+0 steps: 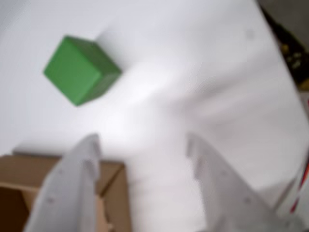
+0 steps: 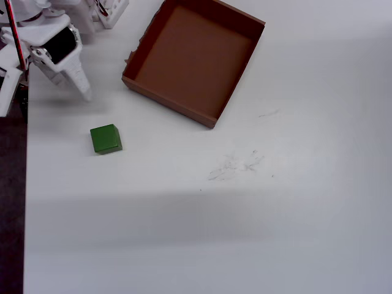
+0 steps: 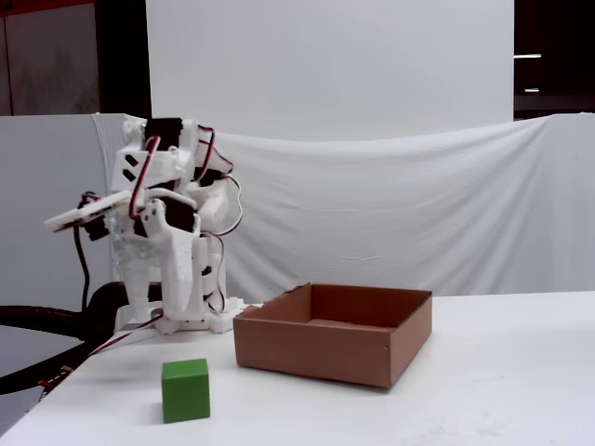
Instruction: Grasp a green cube and put it in a box.
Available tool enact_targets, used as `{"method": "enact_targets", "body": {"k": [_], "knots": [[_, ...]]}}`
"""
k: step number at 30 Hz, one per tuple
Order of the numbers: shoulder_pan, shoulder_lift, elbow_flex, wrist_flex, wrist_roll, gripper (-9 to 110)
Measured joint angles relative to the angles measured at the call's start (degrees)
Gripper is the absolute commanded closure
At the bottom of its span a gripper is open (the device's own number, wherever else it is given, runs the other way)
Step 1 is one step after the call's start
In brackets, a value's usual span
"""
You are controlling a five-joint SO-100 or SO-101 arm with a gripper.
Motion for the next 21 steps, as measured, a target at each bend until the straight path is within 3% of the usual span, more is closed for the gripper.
{"method": "enact_targets", "body": {"k": [4,12,21], "knots": [[-0.5,-8.7,-2.5,-6.9,-5.4,75],[-2.1,-24.3,-11.4,-9.5,-16.3,73],[-6.2,-38.1,-21.5,-9.6,-19.7,69]]}}
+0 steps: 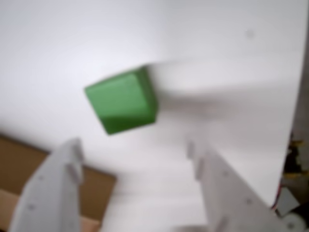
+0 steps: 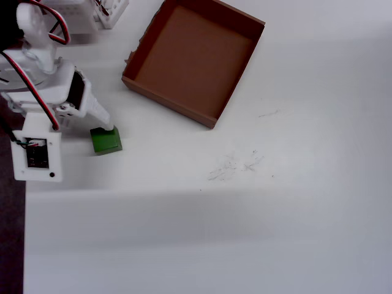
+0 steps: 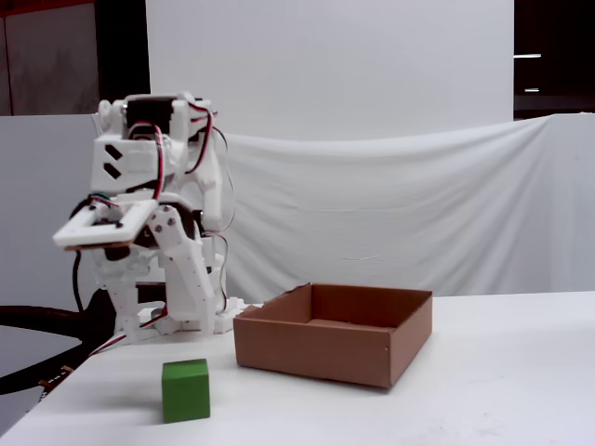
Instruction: Grasp a green cube and put it in a box.
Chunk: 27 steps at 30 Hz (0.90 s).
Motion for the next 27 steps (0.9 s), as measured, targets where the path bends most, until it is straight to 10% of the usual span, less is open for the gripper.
{"method": "enact_targets", "body": {"k": [27], "knots": [[-3.5,-17.8,-7.0,-4.2,-1.8,70]]}}
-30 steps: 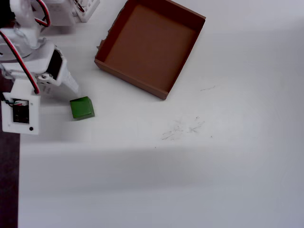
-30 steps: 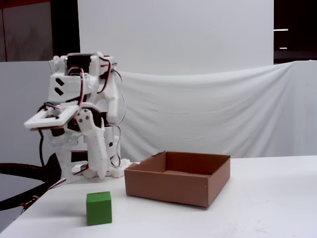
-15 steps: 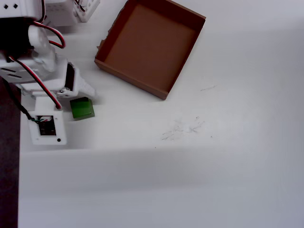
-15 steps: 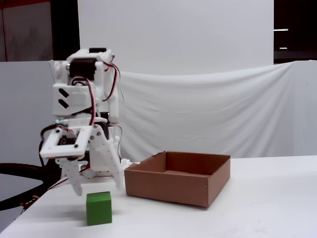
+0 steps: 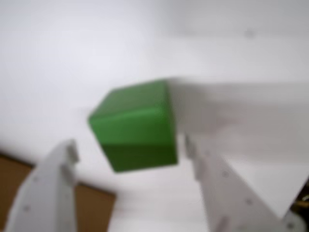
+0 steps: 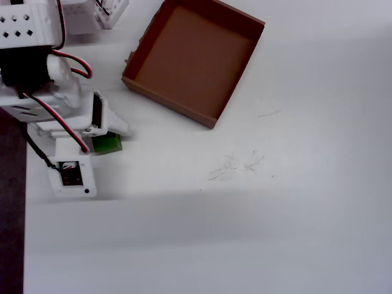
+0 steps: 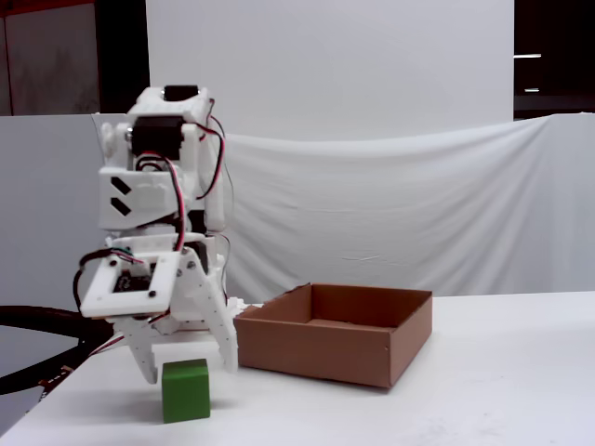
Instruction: Grasp a green cube and put it in a box.
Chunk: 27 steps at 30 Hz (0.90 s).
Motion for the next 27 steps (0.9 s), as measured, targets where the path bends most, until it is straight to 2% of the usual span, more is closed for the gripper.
{"method": "enact_targets", "body": {"k": [19,27], "knots": [[-1.5,-5.4,-2.5,-1.0,0.0,83],[-1.5,-5.4,-2.5,-1.0,0.0,85]]}}
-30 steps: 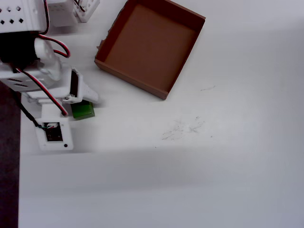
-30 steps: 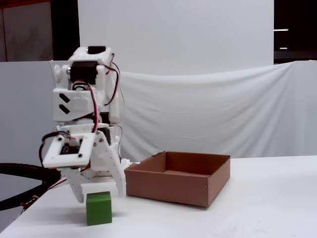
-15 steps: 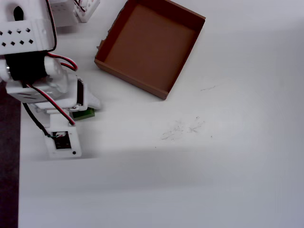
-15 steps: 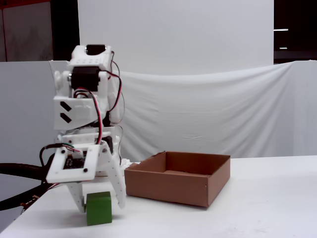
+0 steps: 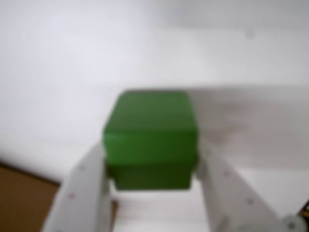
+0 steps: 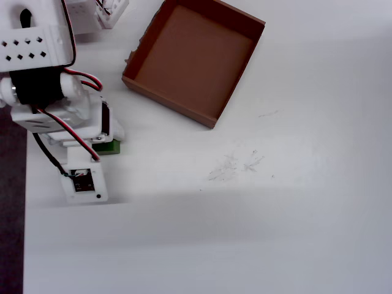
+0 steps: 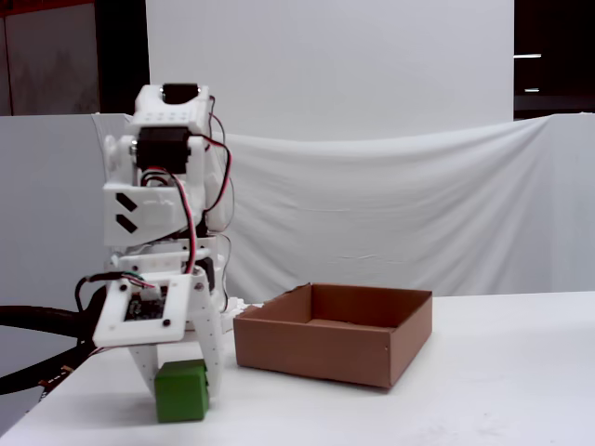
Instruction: Grasp a green cube and put it in a box.
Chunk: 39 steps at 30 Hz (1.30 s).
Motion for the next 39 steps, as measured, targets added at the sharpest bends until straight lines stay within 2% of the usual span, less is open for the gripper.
{"method": "enact_targets", "body": {"k": [10,18,27,39], "knots": [[-0.7,2.9,0.0,2.7,0.0,86],[-3.7,12.6,0.0,11.5,0.0,86],[-10.4,25.9,0.0,18.7,0.0,86],[-21.7,32.3,-0.3,23.3,0.0,84]]}}
